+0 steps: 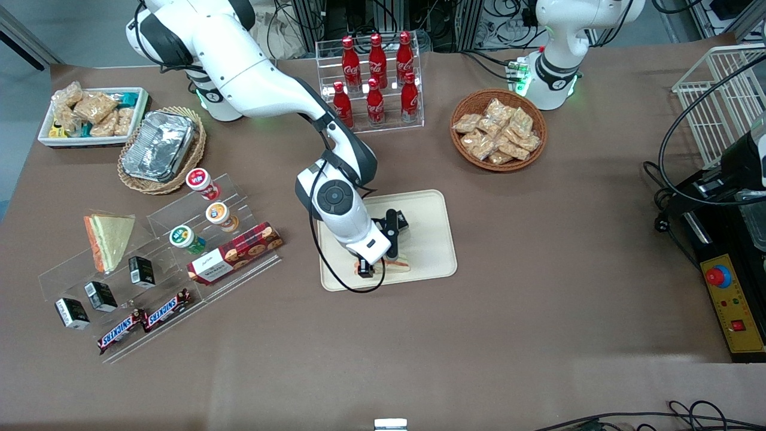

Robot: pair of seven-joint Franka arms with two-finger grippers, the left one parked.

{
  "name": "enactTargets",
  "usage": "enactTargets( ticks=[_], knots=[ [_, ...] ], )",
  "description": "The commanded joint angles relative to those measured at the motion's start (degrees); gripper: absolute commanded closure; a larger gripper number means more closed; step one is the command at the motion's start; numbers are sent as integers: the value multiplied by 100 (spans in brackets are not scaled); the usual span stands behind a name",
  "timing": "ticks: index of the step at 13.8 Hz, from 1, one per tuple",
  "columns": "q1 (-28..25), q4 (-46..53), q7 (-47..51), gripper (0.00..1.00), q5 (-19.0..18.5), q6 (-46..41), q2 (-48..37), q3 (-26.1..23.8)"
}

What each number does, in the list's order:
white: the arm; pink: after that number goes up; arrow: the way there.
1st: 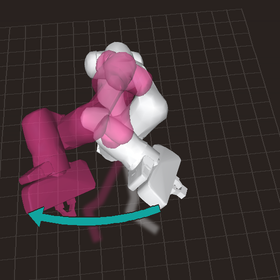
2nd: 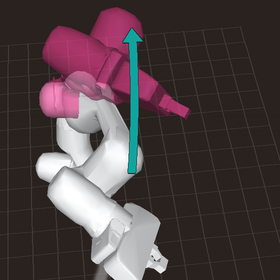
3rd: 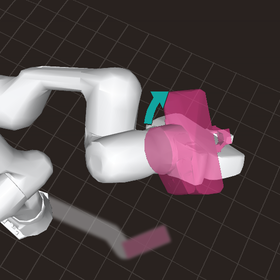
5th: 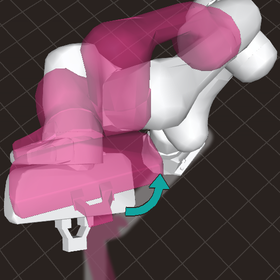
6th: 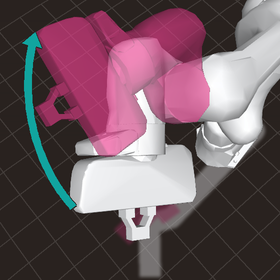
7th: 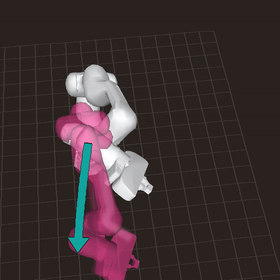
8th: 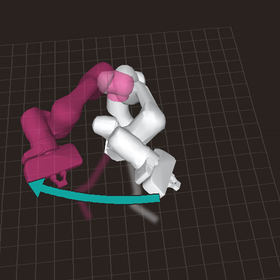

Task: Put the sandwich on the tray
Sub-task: 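Open the right gripper to release the sandwich on the tray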

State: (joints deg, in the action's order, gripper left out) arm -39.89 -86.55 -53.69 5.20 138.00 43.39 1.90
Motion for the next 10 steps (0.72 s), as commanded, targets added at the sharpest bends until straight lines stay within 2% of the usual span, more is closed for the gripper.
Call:
enactTargets(
  ticks=[1,2,5,7,10],
  knots=[
    [51,51,25,0,121,-1,-93,13],
    [86,42,139,0,122,-45,-233,21],
    [104,-10,1076,0,78,-885,-839,117],
    [130,-28,1754,0,51,-1754,-1349,406],
    [401,-28,2431,0,34,-2477,-1877,662]
  ],
)
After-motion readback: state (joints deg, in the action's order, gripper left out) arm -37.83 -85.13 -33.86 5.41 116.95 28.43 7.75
